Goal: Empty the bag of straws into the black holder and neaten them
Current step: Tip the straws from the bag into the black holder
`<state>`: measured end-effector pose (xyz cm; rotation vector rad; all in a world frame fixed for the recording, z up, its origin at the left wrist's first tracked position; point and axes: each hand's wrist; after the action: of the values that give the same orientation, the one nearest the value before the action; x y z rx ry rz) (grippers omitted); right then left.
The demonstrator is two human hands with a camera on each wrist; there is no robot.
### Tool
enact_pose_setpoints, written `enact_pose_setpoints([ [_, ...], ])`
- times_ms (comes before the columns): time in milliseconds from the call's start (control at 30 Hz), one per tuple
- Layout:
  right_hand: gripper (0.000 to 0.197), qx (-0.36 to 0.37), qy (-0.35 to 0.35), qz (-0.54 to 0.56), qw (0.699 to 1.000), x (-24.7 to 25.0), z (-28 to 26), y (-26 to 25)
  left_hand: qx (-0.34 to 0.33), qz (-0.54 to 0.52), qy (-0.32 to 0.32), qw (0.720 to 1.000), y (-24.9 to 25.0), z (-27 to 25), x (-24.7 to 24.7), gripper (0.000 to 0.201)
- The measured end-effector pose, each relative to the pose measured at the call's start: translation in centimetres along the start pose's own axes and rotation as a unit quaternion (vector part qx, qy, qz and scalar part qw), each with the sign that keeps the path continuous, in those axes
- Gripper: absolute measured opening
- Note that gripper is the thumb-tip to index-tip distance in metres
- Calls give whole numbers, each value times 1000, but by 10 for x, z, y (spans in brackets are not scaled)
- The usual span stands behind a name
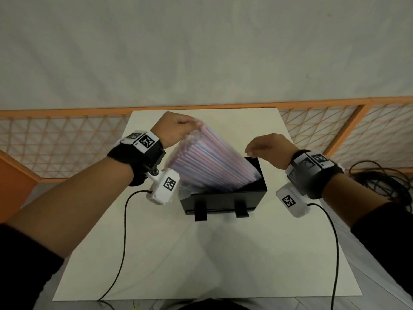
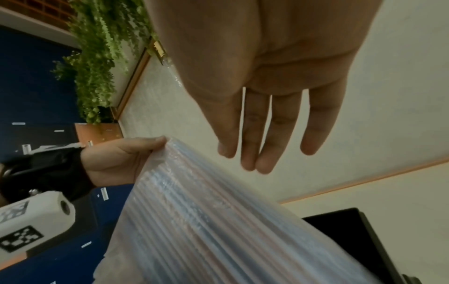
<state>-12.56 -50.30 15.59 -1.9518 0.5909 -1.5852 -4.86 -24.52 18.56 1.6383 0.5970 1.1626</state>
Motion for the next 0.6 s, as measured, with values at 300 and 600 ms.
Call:
enact_pose_setpoints([
  [300, 7, 71, 106, 7, 992, 4, -3, -23, -23, -13, -26, 999, 18, 2, 12, 16],
  [600, 11, 42, 66, -7, 997, -10, -2, -26, -9, -62, -12, 998, 14, -6, 12, 8],
])
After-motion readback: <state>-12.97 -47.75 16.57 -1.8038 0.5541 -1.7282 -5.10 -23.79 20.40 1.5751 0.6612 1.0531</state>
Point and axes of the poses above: each hand's wrist, its own z-axis towards the middle knuckle, its own x-axis out of the back of the hand, y = z × x, and after that the axes turned 8 degrees about -y, right-handed
